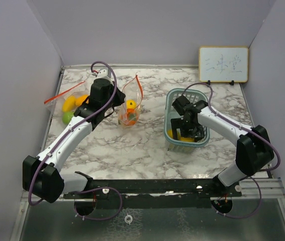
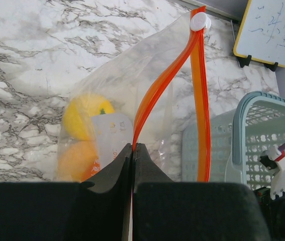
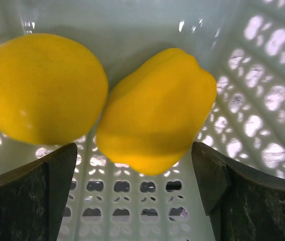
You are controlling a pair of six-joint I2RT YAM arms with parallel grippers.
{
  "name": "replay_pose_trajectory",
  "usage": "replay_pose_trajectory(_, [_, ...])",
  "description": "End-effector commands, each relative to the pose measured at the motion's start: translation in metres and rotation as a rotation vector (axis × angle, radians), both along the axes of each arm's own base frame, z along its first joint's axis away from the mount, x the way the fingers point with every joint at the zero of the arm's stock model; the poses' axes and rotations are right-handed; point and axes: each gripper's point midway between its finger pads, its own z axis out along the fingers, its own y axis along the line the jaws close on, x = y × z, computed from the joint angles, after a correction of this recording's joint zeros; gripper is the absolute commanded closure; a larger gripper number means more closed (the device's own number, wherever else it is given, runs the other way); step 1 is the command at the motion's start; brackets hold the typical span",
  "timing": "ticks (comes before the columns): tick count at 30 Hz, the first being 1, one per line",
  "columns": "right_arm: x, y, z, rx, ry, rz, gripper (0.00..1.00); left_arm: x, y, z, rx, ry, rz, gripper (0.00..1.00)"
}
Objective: Place the food in the zip-top bag and seal the zipper
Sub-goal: Pick up the fake fruit from the bin.
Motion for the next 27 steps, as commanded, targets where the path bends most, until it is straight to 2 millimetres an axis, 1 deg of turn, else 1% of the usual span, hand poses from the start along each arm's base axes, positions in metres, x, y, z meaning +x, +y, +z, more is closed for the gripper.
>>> replay_pose_trajectory(1, [-0.009, -0.001, -0.024, 0.001, 0.050, -0.015, 0.04, 0.002, 0.002, 0.013, -0.001, -0.030, -0.001, 1.00])
replay_pose_trajectory(3, [-0.009, 0.000, -0.031, 0.002, 0.052, -0.013, 0.05, 0.002, 0.003, 0.012, 0.002, -0.028, 0.003, 1.00])
replay_pose_trajectory(5, [-0.007, 0.001, -0.037, 0.000, 0.057, -0.006, 0.14, 0.001, 0.003, 0.013, 0.002, -0.030, 0.002, 1.00])
replay_pose_trajectory(7, [-0.003, 0.002, -0.040, -0.005, 0.052, -0.002, 0.29, 0.001, 0.004, 0.015, 0.003, -0.036, 0.004, 1.00])
replay_pose_trajectory(9, [0.004, 0.005, -0.034, -0.002, 0.032, -0.002, 0.46, 0.000, 0.005, 0.017, 0.006, -0.039, 0.005, 1.00])
replay_pose_trajectory(11, [0.015, 0.007, -0.020, -0.001, -0.010, 0.002, 0.55, -0.001, 0.006, 0.017, 0.009, -0.041, 0.008, 1.00])
replay_pose_trajectory(13, [0.029, 0.007, 0.003, -0.012, -0.066, 0.009, 0.59, -0.002, 0.007, 0.016, 0.011, -0.040, 0.010, 1.00])
replay_pose_trajectory(15, [0.046, 0.008, 0.034, -0.020, -0.136, 0.019, 0.60, -0.002, 0.007, 0.018, 0.008, -0.044, 0.010, 1.00])
replay_pose_trajectory(18, [0.075, 0.022, 0.094, 0.031, -0.267, 0.067, 0.61, -0.002, 0.007, 0.019, 0.007, -0.047, 0.009, 1.00])
replay_pose_trajectory(20, [0.091, 0.040, 0.133, 0.117, -0.351, 0.117, 0.63, -0.001, 0.007, 0.019, 0.009, -0.050, 0.010, 1.00])
replay_pose_trajectory(21, [0.098, 0.053, 0.152, 0.180, -0.391, 0.141, 0.63, 0.000, 0.006, 0.020, 0.009, -0.052, 0.009, 1.00])
replay_pose_trajectory(23, [0.107, 0.085, 0.188, 0.348, -0.467, 0.215, 0.63, 0.000, 0.005, 0.020, 0.005, -0.053, 0.006, 1.00])
replay_pose_trajectory(25, [0.113, 0.114, 0.217, 0.506, -0.523, 0.252, 0.63, 0.001, 0.004, 0.021, 0.002, -0.053, 0.003, 1.00])
replay_pose_trajectory(27, [0.117, 0.138, 0.239, 0.647, -0.572, 0.294, 0.63, 0.001, 0.004, 0.020, 0.001, -0.052, 0.003, 1.00])
